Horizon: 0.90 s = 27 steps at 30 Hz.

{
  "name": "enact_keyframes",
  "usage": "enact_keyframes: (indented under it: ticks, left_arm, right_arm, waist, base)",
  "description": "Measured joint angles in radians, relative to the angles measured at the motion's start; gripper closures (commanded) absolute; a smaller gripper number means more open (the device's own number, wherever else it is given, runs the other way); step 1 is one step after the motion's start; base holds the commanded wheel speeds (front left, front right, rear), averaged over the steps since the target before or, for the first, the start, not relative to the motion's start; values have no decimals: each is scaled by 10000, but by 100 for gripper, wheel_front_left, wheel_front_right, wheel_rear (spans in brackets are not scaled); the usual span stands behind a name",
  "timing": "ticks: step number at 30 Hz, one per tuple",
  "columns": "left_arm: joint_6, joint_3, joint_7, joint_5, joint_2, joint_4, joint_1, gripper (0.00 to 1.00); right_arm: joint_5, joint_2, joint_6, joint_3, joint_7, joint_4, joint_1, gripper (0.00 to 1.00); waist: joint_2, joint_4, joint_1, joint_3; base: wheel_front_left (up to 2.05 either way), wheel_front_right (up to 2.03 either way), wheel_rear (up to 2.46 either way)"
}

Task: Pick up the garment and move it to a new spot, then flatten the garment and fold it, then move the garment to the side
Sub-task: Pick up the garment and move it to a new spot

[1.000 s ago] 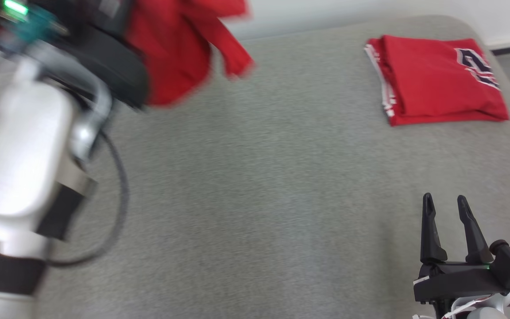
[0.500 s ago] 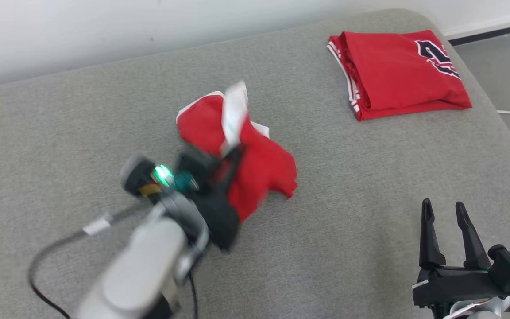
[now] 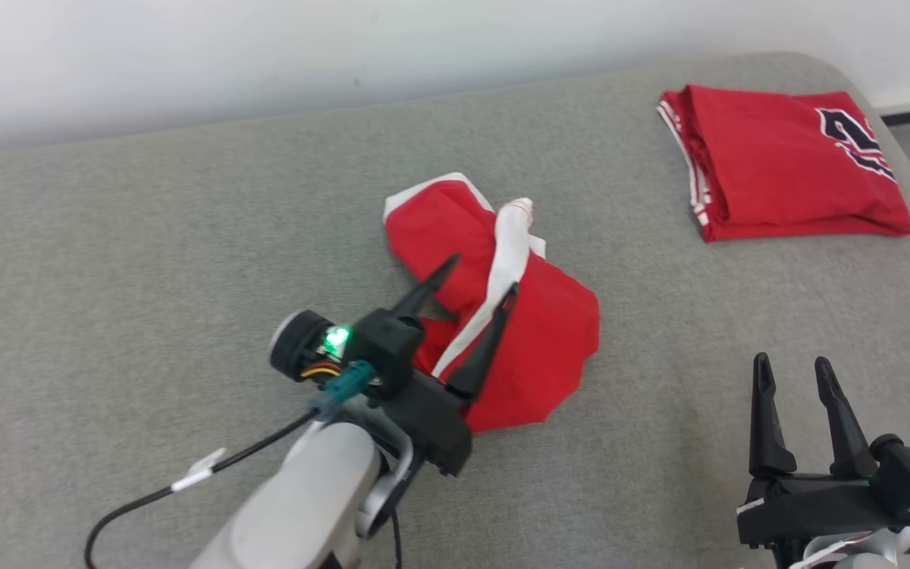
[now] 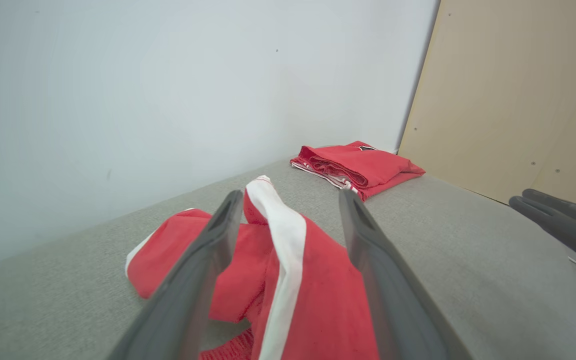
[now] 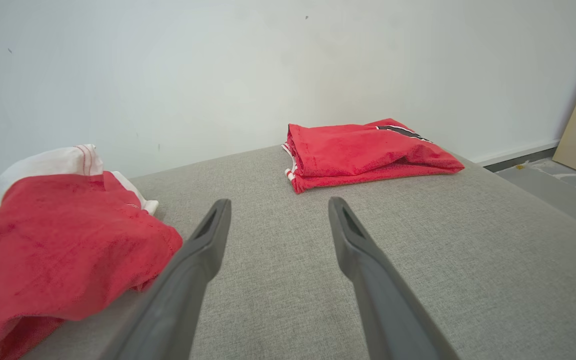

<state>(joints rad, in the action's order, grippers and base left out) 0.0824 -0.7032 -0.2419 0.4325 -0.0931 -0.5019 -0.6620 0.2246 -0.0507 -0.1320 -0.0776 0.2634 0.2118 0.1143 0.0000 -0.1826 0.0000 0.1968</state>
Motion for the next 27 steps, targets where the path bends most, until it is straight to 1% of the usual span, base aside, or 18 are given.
enact_keyframes:
  ticks: [5,7,13,19,20,21,27]
  left_arm:
    - [-368,715,-178,-15,-420,564,333,0]
    - [-550,1133,-180,-13,-646,859,680,0]
    - [-826,2326,-207,-257,-1243,1893,1928,0]
    - [-922,3498,-207,-529,-1689,2610,3293,0]
    - [-938,3923,-207,-644,-1760,2909,3721,0]
    - [-934,4079,-207,-711,-1793,3068,3925,0]
    - [-805,5037,-207,-986,-1676,3678,5189,0]
  right_arm:
    - [-159,0,0,-109,2,-8,-73,0]
    - [-211,2,0,-123,4,-6,-129,0]
    - [-324,-25,0,-299,-31,-123,-220,0]
    - [-364,-61,0,-370,-184,-295,-474,0]
    - [-405,-63,0,-364,-257,-341,-554,0]
    - [-405,-65,0,-372,-270,-366,-587,0]
    - [-403,-94,0,-336,-420,-504,-753,0]
  waist:
    - [0,455,-1,-252]
    - [0,633,0,-364]
    - [-1,1141,-1,-706]
    - [0,1644,-1,-1035]
    - [-1,1804,-1,-1144]
    - [-1,1879,-1,-1198]
    - [0,2225,-1,-1527]
  base:
    - [0,0,0]
    - [0,0,0]
    - [0,0,0]
    - [0,0,0]
    - [0,0,0]
    - [0,0,0]
    - [0,0,0]
